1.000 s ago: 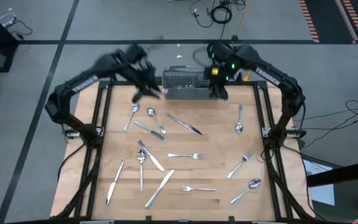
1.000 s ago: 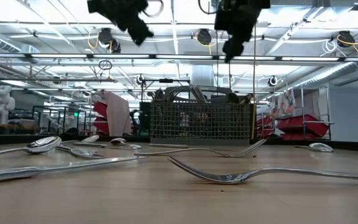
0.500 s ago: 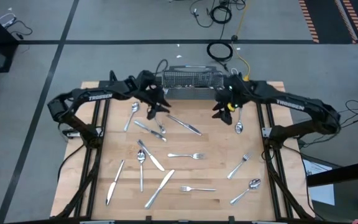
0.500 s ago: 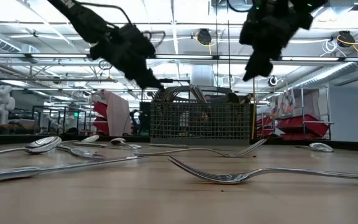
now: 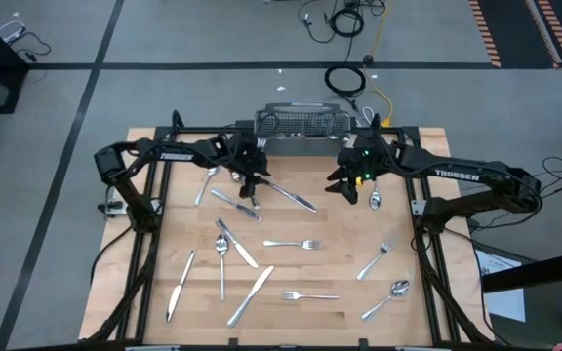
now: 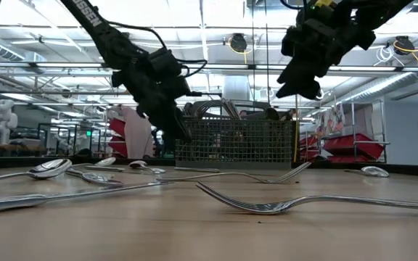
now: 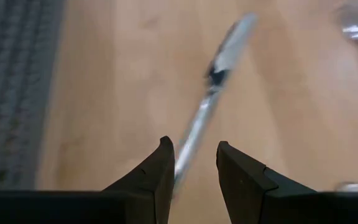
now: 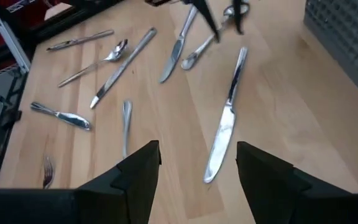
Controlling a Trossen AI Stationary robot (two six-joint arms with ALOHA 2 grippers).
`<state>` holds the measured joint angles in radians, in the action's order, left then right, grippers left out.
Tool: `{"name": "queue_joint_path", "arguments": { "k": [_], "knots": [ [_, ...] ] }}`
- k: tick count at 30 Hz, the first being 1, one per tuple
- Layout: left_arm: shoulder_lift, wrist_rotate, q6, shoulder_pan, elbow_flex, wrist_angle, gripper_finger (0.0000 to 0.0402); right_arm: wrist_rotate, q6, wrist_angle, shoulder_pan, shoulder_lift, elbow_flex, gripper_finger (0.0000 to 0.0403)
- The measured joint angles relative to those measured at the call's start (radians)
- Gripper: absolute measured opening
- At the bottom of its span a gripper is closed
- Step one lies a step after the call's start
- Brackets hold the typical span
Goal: Sort silverware
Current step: Put the silver table knife into the silverware organizer
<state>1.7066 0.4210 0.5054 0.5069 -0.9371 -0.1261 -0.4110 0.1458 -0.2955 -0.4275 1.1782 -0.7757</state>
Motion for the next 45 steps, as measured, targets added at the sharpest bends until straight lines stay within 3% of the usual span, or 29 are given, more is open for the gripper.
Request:
{"name": "queue_joint_path", "arguments": {
  "k": [7,12,16,20,24,29,37,41,45],
  "knots": [
    [0.019,-0.17,-0.078,-0.039,-0.001,0.009,0.0124,0.0,0.021,-0.008,0.028,0.001,0.0,0.0201],
    [-0.008,-0.362,-0.131,-0.12,0.0,0.008,0.0122,0.025,0.025,-0.011,0.05,0.001,0.0,0.0201],
    [-0.018,-0.543,-0.096,-0.199,0.0,0.026,0.0081,0.085,0.02,-0.022,0.065,0.001,0.0,0.0201],
    [-0.016,-0.516,-0.066,-0.245,0.0,0.096,0.0012,0.097,0.01,-0.024,0.072,0.002,0.0,0.0201],
    [-0.014,-0.581,-0.153,-0.289,0.0,0.072,0.0006,0.096,0.016,-0.032,0.072,0.002,0.0,0.0201],
    [0.014,-0.685,-0.132,-0.316,-0.002,0.168,0.0004,0.096,0.017,-0.029,0.072,0.002,0.0,0.0201],
    [0.137,-0.807,-0.141,-0.322,-0.001,0.17,0.0002,0.092,0.026,-0.03,0.079,0.002,0.0,0.0201],
    [0.169,-0.796,-0.136,-0.316,-0.003,0.168,0.0001,0.091,0.026,-0.03,0.092,0.002,0.0,0.0201],
    [0.18,-0.688,-0.243,-0.316,-0.006,0.138,0.0001,0.091,0.026,-0.03,0.114,0.002,0.0,0.0201]
  ]
}}
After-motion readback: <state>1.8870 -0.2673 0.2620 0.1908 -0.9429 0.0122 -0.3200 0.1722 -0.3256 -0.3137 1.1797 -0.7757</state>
